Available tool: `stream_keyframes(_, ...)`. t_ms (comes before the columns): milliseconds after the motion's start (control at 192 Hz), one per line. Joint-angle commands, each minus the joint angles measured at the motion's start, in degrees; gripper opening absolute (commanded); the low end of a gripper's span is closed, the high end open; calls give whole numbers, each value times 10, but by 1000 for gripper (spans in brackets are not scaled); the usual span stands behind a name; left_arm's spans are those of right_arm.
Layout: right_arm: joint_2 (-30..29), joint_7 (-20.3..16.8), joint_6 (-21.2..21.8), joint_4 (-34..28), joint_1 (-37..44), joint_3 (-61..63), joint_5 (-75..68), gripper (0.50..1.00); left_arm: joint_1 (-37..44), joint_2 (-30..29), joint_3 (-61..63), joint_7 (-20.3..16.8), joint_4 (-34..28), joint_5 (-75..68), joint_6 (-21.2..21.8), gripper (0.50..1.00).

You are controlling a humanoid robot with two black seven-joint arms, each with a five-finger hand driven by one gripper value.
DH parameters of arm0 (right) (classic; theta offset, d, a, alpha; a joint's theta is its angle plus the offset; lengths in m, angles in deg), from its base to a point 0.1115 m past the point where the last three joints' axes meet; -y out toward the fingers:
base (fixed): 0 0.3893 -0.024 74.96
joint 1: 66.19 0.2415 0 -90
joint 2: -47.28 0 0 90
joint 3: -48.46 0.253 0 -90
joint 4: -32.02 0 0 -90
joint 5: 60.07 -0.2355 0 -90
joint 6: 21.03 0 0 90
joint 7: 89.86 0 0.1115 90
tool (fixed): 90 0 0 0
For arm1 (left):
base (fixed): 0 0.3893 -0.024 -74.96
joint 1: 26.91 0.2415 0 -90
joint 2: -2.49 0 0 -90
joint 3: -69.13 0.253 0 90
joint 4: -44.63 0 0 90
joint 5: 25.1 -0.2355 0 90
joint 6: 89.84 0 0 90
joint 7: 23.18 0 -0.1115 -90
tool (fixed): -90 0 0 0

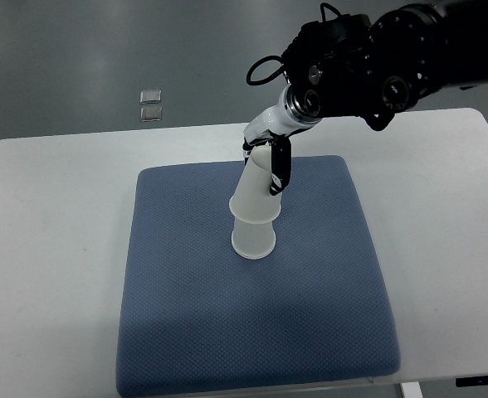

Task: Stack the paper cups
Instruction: 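Lower the held cup down onto the upside-down cup, nesting them, then open the right hand's fingers to release the stacked cup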

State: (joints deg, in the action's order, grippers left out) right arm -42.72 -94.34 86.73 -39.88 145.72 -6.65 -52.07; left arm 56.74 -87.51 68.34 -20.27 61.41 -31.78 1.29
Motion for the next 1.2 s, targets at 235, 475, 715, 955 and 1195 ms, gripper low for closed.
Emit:
stream_keyframes(235,0,0,-11,0,-9,0,0,733,0,0,0,0,0,0,0,1000)
stream_keyframes(475,0,0,-11,0,-15,0,0,744,0,0,0,0,0,0,0,1000)
stream_keyframes(715,0,0,-26,0,-26,0,-1,744,0,0,0,0,0,0,0,1000)
stream_keyframes(955,0,0,-37,1,-33,0,-2,760,-1,0,0,0,0,0,0,1000)
stream_keyframes(1195,0,1,-42,1,-40,1,-3,774,0,0,0,0,0,0,0,1000)
